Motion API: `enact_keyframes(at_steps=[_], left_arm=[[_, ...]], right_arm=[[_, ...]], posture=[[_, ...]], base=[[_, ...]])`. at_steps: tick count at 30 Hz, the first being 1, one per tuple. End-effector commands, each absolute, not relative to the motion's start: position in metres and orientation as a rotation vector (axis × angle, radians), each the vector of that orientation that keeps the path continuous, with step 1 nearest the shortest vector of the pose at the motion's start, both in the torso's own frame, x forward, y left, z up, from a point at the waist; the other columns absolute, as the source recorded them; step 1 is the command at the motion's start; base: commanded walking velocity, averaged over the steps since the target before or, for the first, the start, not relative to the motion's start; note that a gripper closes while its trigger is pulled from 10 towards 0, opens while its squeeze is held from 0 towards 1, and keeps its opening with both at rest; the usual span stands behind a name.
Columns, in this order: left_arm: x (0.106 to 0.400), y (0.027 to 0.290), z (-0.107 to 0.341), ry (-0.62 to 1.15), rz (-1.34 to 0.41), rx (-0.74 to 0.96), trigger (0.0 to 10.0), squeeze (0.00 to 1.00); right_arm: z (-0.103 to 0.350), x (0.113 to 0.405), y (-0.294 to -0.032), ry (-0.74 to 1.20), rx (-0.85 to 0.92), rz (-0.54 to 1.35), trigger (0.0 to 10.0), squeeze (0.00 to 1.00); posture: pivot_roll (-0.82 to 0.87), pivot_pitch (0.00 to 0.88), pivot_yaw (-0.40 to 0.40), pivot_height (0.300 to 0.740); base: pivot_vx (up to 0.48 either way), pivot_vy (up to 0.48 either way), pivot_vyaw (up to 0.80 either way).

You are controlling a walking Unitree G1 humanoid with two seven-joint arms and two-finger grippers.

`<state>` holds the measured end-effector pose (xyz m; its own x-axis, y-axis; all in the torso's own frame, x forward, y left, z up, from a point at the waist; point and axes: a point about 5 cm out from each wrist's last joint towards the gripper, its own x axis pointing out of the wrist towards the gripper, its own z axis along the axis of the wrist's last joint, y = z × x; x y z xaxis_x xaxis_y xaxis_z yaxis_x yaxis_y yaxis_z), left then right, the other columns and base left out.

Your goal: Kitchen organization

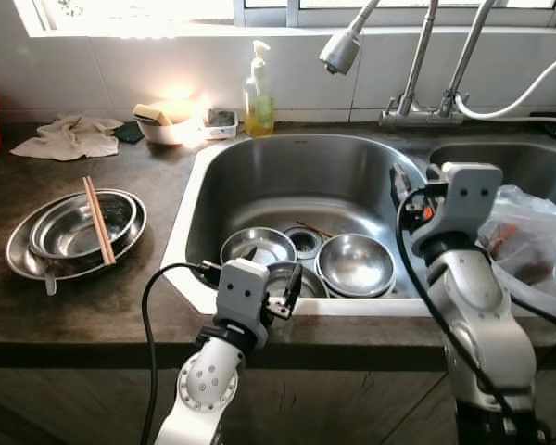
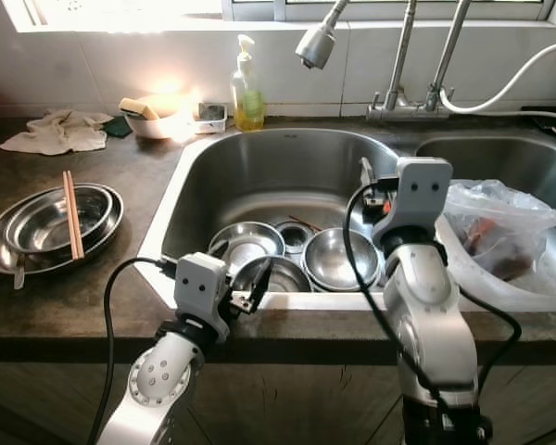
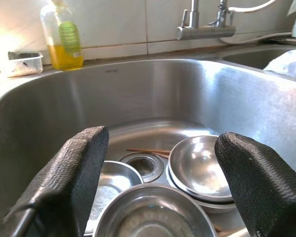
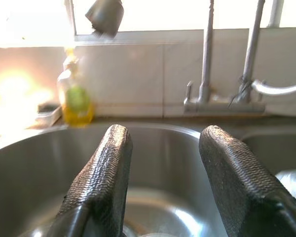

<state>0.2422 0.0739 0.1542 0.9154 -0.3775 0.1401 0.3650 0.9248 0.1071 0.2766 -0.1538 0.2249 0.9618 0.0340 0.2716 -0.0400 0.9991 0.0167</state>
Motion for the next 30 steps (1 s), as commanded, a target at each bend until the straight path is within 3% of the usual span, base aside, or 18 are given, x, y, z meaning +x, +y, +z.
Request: enact_keyframes(at_steps=[1, 16, 30], left_arm=[[0.241, 0.073, 0.152, -0.156, -0.386, 0.09, 10.0, 0.0], [0.232, 0.078, 0.152, -0.177, -0.399, 0.081, 10.0, 0.0], [0.231, 0.075, 0.146, -0.156, -0.404, 0.088, 10.0, 0.0]], right_arm=[[0.226, 0.271, -0.153, -0.292, 0.016, 0.047, 10.0, 0.0], [0.191, 0.244, -0.148, -0.222, -0.031, 0.132, 10.0, 0.0], [0.186, 0.247, -0.141, -0.204, -0.007, 0.119, 10.0, 0.0]], posture=[[0.04, 0.048, -0.031, 0.74], [0.05, 0.021, -0.027, 0.74], [0.04, 0.01, -0.023, 0.74]], base=[[0.0, 0.0, 0.0], [0.0, 0.0, 0.0], [-0.058, 0.0, 0.0]])
